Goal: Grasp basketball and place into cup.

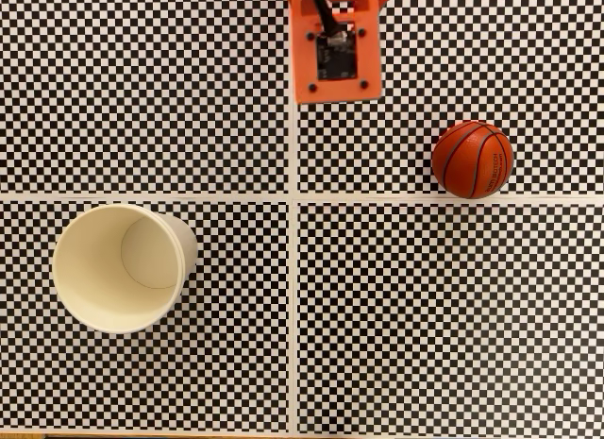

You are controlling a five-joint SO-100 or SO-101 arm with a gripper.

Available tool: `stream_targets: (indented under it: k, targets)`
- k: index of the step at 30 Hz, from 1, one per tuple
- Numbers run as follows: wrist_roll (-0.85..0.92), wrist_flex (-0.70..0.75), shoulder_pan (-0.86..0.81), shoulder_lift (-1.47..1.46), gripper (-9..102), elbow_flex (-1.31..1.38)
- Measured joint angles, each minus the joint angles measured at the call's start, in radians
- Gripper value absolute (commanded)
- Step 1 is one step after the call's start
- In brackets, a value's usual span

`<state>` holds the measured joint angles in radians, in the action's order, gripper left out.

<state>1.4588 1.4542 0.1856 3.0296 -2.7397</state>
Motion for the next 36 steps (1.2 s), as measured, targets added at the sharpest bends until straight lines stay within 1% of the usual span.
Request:
stream_targets:
  k: [2,4,6,8,11,17,24,29,31,36]
  targets:
    - [-0.038,0.000,0.021,-0.064,2,0.043]
    - [-0.104,0.009,0.071,-0.219,5,0.107]
    - [-0.166,0.003,0.106,-0.290,7,0.184]
    - [-0.232,-0.003,0.163,-0.460,7,0.264]
    - [-0.316,-0.028,0.198,-0.580,6,0.374]
    - [-0.360,-0.054,0.241,-0.787,6,0.531]
    - [-0.396,-0.057,0.250,-0.939,6,0.706]
    - [-0.442,-0.057,0.301,-1.052,7,0.838]
    - [-0.454,-0.057,0.311,-1.094,10,0.884]
    - [-0.505,-0.063,0.365,-1.226,22,1.002]
